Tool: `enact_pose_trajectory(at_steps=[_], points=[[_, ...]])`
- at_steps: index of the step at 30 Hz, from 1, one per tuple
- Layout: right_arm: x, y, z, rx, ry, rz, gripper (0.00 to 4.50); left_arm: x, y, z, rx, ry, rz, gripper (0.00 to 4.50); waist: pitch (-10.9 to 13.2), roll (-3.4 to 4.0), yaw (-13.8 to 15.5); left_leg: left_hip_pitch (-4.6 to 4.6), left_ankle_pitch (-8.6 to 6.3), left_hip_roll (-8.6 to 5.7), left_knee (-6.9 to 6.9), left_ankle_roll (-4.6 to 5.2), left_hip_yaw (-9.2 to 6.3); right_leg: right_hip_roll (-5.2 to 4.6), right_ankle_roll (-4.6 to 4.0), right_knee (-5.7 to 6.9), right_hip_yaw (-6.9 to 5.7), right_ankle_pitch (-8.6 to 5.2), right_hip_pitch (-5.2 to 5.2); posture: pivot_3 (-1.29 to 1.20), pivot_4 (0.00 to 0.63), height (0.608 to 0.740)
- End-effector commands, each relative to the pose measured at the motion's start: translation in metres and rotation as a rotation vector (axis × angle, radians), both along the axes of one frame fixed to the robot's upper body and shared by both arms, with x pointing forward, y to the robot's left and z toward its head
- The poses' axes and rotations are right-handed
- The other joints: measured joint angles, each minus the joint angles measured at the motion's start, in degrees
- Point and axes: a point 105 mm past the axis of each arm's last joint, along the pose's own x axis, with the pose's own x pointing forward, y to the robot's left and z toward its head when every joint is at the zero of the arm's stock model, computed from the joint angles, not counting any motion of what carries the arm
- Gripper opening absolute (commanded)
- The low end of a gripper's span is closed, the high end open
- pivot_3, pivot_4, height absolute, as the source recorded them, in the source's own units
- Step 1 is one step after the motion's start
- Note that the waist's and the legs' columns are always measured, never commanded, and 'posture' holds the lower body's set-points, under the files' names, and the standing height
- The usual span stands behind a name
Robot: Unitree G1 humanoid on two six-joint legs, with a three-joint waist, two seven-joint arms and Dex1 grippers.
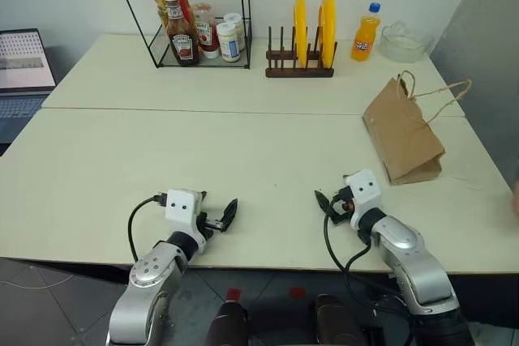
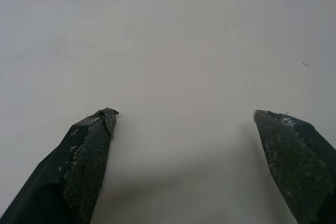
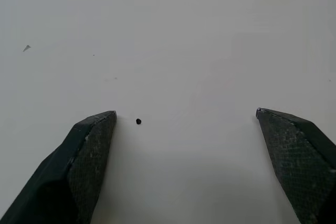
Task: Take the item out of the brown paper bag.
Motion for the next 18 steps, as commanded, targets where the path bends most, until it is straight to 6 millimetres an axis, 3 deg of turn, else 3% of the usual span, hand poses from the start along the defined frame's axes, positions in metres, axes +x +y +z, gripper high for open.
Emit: enact_pose_trajectory(at_steps=[1, 8, 16, 18], points=[[0.0, 0.005, 0.006, -0.006, -0.017, 0.02, 4.5, -0.001, 0.001, 0.016, 0.01, -0.055, -0.008, 4.46, 0.0, 0.0, 0.0, 0.0, 0.0, 0.0, 0.0, 0.0, 0.0, 0.0, 0.0, 0.0, 0.0, 0.0, 0.0, 0.0, 0.15, 0.74], [0.002, -0.002, 0.004, 0.028, 0.007, -0.022, 4.5, 0.005, 0.004, 0.017, 0.028, -0.063, -0.016, 4.46, 0.0, 0.0, 0.0, 0.0, 0.0, 0.0, 0.0, 0.0, 0.0, 0.0, 0.0, 0.0, 0.0, 0.0, 0.0, 0.0, 0.15, 0.74], [0.007, -0.006, 0.019, 0.044, -0.015, -0.041, 4.5, 0.015, 0.008, 0.016, 0.078, -0.037, -0.042, 4.46, 0.0, 0.0, 0.1, -0.01, 0.0, 0.0, -0.01, 0.0, 0.0, 0.0, 0.0, 0.0, 0.0, 0.0, -0.01, 0.0, 0.15, 0.74], [0.004, -0.005, 0.028, 0.032, -0.021, -0.021, 4.5, 0.017, 0.008, 0.025, 0.093, -0.041, -0.091, 4.46, 0.0, 0.01, 0.1, -0.01, 0.0, 0.0, 0.0, 0.0, -0.01, 0.0, 0.0, 0.01, -0.02, 0.0, -0.01, 0.0, 0.15, 0.74]])
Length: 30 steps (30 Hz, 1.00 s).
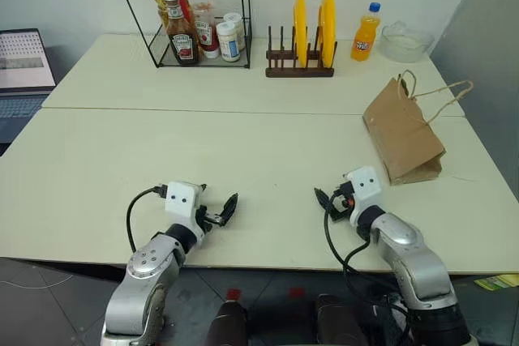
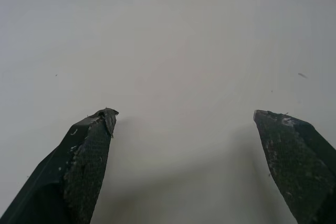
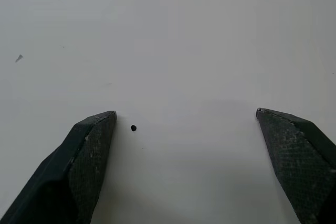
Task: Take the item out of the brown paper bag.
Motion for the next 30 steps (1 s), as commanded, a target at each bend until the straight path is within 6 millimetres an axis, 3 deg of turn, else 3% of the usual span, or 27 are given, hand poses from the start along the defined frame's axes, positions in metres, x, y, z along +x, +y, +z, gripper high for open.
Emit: enact_pose_trajectory(at_steps=[1, 4, 8, 14, 17, 22, 27, 30], points=[[-0.002, -0.001, 0.034, 0.009, -0.069, 0.019, 4.5, 0.004, -0.002, 0.022, 0.007, -0.03, -0.091, 4.46, 0.0, 0.01, 0.0, -0.02, 0.0, 0.0, 0.0, 0.0, 0.01, 0.0, 0.0, 0.01, 0.01, 0.0, -0.01, 0.0, 0.15, 0.74], [-0.011, -0.006, 0.057, 0.008, -0.077, 0.053, 4.5, 0.003, -0.014, 0.043, -0.014, -0.026, -0.24, 4.46, 0.1, 0.02, 0.0, -0.09, 0.0, 0.0, 0.0, 0.0, 0.0, 0.0, 0.0, 0.0, 0.0, 0.0, -0.07, 0.0, 0.15, 0.74], [-0.021, -0.017, 0.085, 0.016, -0.065, 0.075, 4.5, -0.002, -0.046, 0.074, -0.012, -0.032, -0.525, 4.46, 0.1, -0.02, 0.1, -0.16, 0.0, 0.0, 0.02, 0.0, -0.04, 0.0, 0.0, -0.03, -0.05, 0.0, -0.08, 0.0, 0.15, 0.74], [-0.021, -0.036, 0.124, -0.014, -0.032, 0.107, 4.5, -0.005, -0.07, 0.122, -0.026, -0.074, -0.818, 4.46, 0.1, -0.04, -0.1, -0.17, 0.0, 0.0, 0.01, 0.0, -0.03, 0.0, 0.0, -0.03, -0.06, 0.0, -0.09, 0.0, 0.15, 0.74], [-0.018, -0.055, 0.15, -0.05, -0.019, 0.096, 4.5, -0.007, -0.079, 0.143, 0.007, -0.106, -0.965, 4.46, 0.3, -0.05, -0.1, -0.19, 0.0, 0.0, 0.0, 0.01, -0.02, 0.01, 0.0, -0.04, -0.06, 0.0, -0.11, 0.0, 0.15, 0.74], [-0.016, -0.086, 0.174, -0.085, 0.012, 0.014, 4.5, 0.001, -0.081, 0.159, 0.016, -0.142, -1.026, 4.46, 0.3, -0.07, -0.1, -0.24, 0.0, 0.0, -0.05, 0.02, -0.01, 0.0, 0.0, -0.13, -0.07, -0.01, -0.12, 0.0, 0.15, 0.74], [-0.029, -0.112, 0.176, -0.144, 0.118, 0.005, 4.5, 0.011, -0.077, 0.164, 0.044, -0.172, -1.025, 4.46, 0.4, -0.05, 0.1, -0.34, 0.0, 0.0, -0.04, 0.02, 0.03, 0.0, 0.01, -0.21, -0.07, 0.0, -0.17, 0.0, 0.15, 0.74], [-0.027, -0.126, 0.176, -0.164, 0.144, -0.032, 4.5, 0.016, -0.078, 0.167, 0.057, -0.193, -1.031, 4.46, 0.4, -0.08, 0.0, -0.33, 0.0, 0.0, -0.03, 0.03, 0.03, 0.0, 0.01, -0.21, -0.07, 0.0, -0.17, 0.0, 0.15, 0.74]])
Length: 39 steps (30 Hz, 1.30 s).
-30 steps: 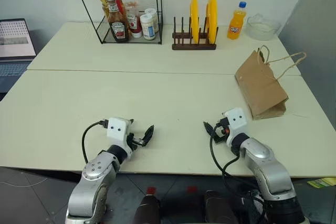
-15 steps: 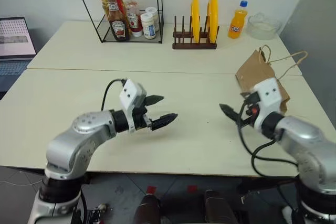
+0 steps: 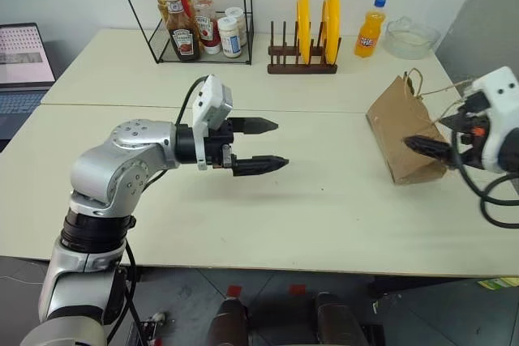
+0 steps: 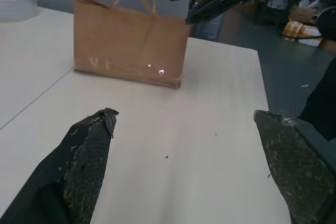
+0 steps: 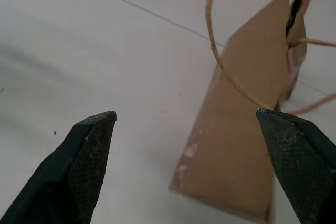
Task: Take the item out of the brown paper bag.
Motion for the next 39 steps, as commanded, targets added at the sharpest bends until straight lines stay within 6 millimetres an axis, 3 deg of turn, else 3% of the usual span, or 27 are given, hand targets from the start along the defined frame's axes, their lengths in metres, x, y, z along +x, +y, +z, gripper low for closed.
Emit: enact_pose_trajectory(at_steps=[1, 6, 16, 27, 31, 39], points=[[0.001, -0.013, 0.006, 0.004, -0.011, -0.031, 4.5, 0.003, -0.003, 0.014, -0.001, -0.089, -0.022, 4.46, 0.0, -0.02, 0.0, 0.01, 0.0, 0.0, 0.01, 0.0, 0.0, 0.0, 0.01, 0.0, 0.0, 0.0, 0.0, 0.0, 0.15, 0.74], [0.021, -0.033, -0.001, 0.032, -0.008, -0.126, 4.5, 0.004, -0.014, 0.018, -0.027, -0.096, -0.057, 4.46, 0.0, -0.02, -0.2, 0.0, 0.0, 0.0, 0.06, 0.0, 0.03, 0.0, 0.03, 0.0, 0.02, 0.02, 0.01, 0.0, 0.15, 0.74], [0.055, -0.032, -0.006, 0.111, 0.011, -0.131, 4.5, 0.0, -0.021, 0.019, -0.034, -0.111, -0.088, 4.46, 0.0, 0.01, -0.4, -0.01, 0.01, 0.0, 0.05, -0.01, 0.03, 0.0, 0.03, 0.02, 0.04, 0.02, -0.02, 0.0, 0.15, 0.74], [0.076, -0.042, -0.018, 0.122, 0.024, -0.167, 4.5, -0.004, -0.016, 0.023, -0.053, -0.108, -0.045, 4.46, 0.1, 0.03, -0.4, -0.01, 0.01, 0.0, 0.06, -0.02, 0.03, 0.0, 0.03, 0.05, 0.03, 0.02, -0.02, 0.0, 0.15, 0.74], [0.079, -0.044, -0.022, 0.125, 0.039, -0.163, 3.62, -0.004, -0.015, 0.019, -0.045, -0.106, -0.029, 4.5, 0.1, 0.06, -0.4, -0.01, 0.02, 0.0, 0.06, -0.03, 0.03, 0.0, 0.03, 0.06, 0.03, 0.02, -0.03, 0.0, 0.15, 0.74], [0.082, -0.042, -0.023, 0.154, 0.051, -0.143, 0.69, -0.003, -0.01, 0.017, -0.035, -0.097, -0.005, 4.5, 0.1, 0.06, -0.4, -0.01, 0.02, 0.0, 0.06, -0.03, 0.03, 0.0, 0.03, 0.07, 0.04, 0.02, -0.03, 0.0, 0.15, 0.74]])
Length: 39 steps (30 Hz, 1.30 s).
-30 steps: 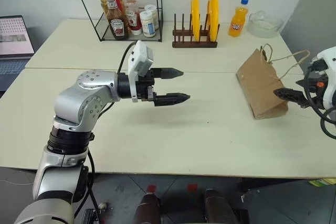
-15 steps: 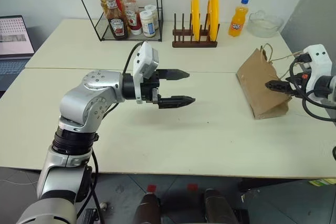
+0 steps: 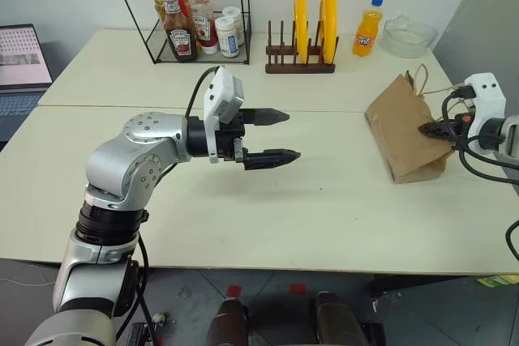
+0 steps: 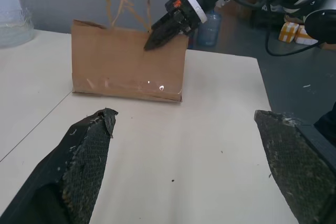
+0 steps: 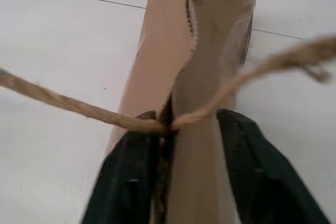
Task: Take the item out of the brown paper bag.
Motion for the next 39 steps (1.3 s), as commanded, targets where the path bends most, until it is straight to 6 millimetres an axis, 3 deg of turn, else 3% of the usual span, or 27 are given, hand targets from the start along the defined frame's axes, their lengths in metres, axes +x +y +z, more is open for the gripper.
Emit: enact_pose_trajectory(at_steps=[1, 2, 10, 18, 25, 34, 39], points=[[0.002, 0.002, 0.017, -0.001, -0.056, 0.019, 0.33, -0.003, 0.007, 0.009, -0.01, -0.044, 0.015, 4.5, 0.0, 0.0, 0.0, 0.0, 0.0, 0.0, 0.0, 0.0, 0.0, 0.0, 0.0, 0.0, 0.0, 0.0, 0.0, 0.0, 0.15, 0.74], [0.002, 0.003, 0.017, 0.0, -0.056, 0.02, 0.04, -0.003, 0.007, 0.009, -0.01, -0.043, 0.017, 4.5, 0.0, 0.0, 0.0, 0.0, 0.0, 0.0, 0.0, 0.0, 0.0, 0.0, 0.0, 0.01, 0.0, 0.0, 0.0, 0.0, 0.15, 0.74], [0.0, 0.015, 0.019, -0.07, -0.094, 0.133, 0.04, -0.007, 0.009, 0.006, -0.001, -0.038, 0.016, 4.5, 0.0, 0.0, 0.0, 0.0, 0.0, 0.0, 0.01, 0.0, 0.0, 0.0, 0.0, 0.01, 0.0, 0.0, 0.0, 0.0, 0.15, 0.74], [0.005, 0.063, 0.053, -0.113, -0.37, 0.437, 0.04, -0.002, 0.023, 0.008, -0.017, -0.106, 0.122, 4.5, 0.0, 0.05, -0.8, 0.02, 0.02, 0.0, 0.03, -0.04, 0.01, 0.0, 0.0, 0.07, 0.02, 0.0, -0.02, 0.0, 0.15, 0.74], [0.018, 0.121, 0.045, -0.147, -0.444, 0.69, 0.04, 0.0, 0.034, 0.011, -0.105, -0.139, 0.298, 4.5, 0.1, 0.08, -1.3, 0.02, 0.04, 0.0, 0.07, -0.07, -0.01, -0.01, 0.0, 0.1, 0.02, 0.01, -0.01, 0.0, 0.15, 0.74], [0.038, 0.219, 0.04, -0.254, -0.513, 1.064, 0.04, -0.011, 0.052, -0.001, -0.196, -0.15, 0.585, 4.5, 0.2, 0.17, -2.1, 0.06, 0.11, 0.0, 0.07, -0.19, 0.0, -0.01, -0.01, 0.27, 0.06, 0.02, -0.08, 0.0, 0.15, 0.74], [0.041, 0.251, 0.034, -0.284, -0.501, 1.197, 0.04, -0.024, 0.067, -0.013, -0.219, -0.153, 0.739, 4.5, 0.2, 0.15, -1.8, 0.07, 0.11, 0.0, 0.09, -0.2, -0.05, -0.01, -0.02, 0.35, 0.01, 0.02, -0.08, 0.0, 0.15, 0.74]])
